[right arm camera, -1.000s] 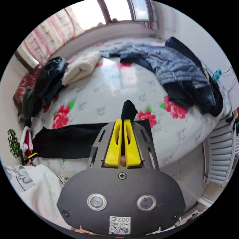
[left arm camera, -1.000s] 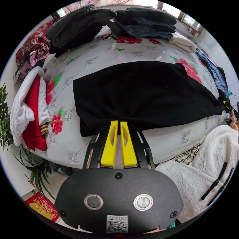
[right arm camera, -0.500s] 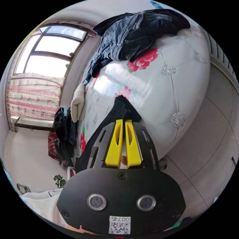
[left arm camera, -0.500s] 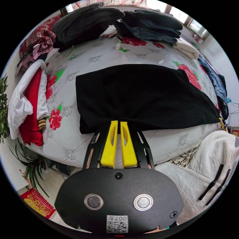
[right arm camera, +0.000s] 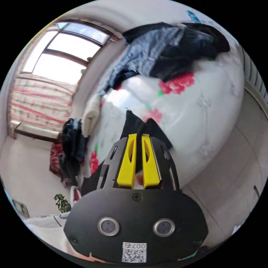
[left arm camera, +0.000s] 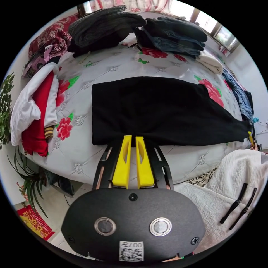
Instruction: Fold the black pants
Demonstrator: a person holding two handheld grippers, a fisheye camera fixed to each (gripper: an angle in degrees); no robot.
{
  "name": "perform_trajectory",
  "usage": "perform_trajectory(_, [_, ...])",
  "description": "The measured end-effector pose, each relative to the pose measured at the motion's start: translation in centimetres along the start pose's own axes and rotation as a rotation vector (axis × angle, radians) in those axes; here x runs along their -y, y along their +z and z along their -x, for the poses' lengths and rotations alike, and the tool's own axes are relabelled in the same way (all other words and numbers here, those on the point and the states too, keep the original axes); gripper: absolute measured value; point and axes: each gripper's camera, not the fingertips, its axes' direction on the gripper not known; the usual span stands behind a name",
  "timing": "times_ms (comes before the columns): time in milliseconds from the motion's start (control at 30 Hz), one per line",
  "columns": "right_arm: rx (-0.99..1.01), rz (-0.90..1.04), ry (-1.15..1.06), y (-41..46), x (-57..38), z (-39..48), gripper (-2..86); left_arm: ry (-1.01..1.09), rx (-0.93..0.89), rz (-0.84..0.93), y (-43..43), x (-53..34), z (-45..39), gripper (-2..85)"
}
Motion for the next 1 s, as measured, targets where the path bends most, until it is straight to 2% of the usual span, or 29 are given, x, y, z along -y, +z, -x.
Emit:
perform_trajectory(67, [-0.107,0.045,0.071,0.6,-1.3,-1.7,3.8,-0.014,-0.002,-0.01,-0.1,-1.0,0.6,3.8])
perform_trajectory(300, [0.097,-0.084,0.188,-1.8,-5.8,-3.4,9.0,-0.154,0.014,-0.127,-2.8,-5.2,4.7,1.2])
perform_trajectory(433, [0.099,-0.031,0.16,0.6,-5.9,-2.2,12.2,-0.062,-0.053,-0.214,-3.2,-2.5,4.2,1.7])
perform_trajectory(567, [0.047,-0.106,0.125,1.6,-4.7,0.2,12.6,0.071,-0.186,-0.245,-1.6,2.7,1.5,3.0])
perform_trajectory(633, [0.074,-0.09,0.148,2.4,-3.9,0.9,12.2,0.184,-0.28,-0.24,0.1,6.0,-1.5,3.4])
perform_trajectory(733, [0.031,-0.116,0.203,3.1,-3.5,1.1,9.9,0.269,-0.317,-0.177,3.8,9.2,-4.6,2.7])
perform_trajectory(833, [0.076,-0.13,0.312,3.1,-3.6,-0.3,5.4,0.205,-0.235,-0.106,7.9,11.4,-4.7,-0.1])
perform_trajectory(933, [0.212,-0.136,0.352,2.9,-3.5,-0.6,2.2,0.074,-0.31,-0.103,8.8,12.6,-2.8,-0.8])
perform_trajectory(1000, [0.28,-0.163,0.299,2.4,-3.3,0.8,1.2,0.062,-0.339,-0.089,8.8,12.6,-2.0,-0.8])
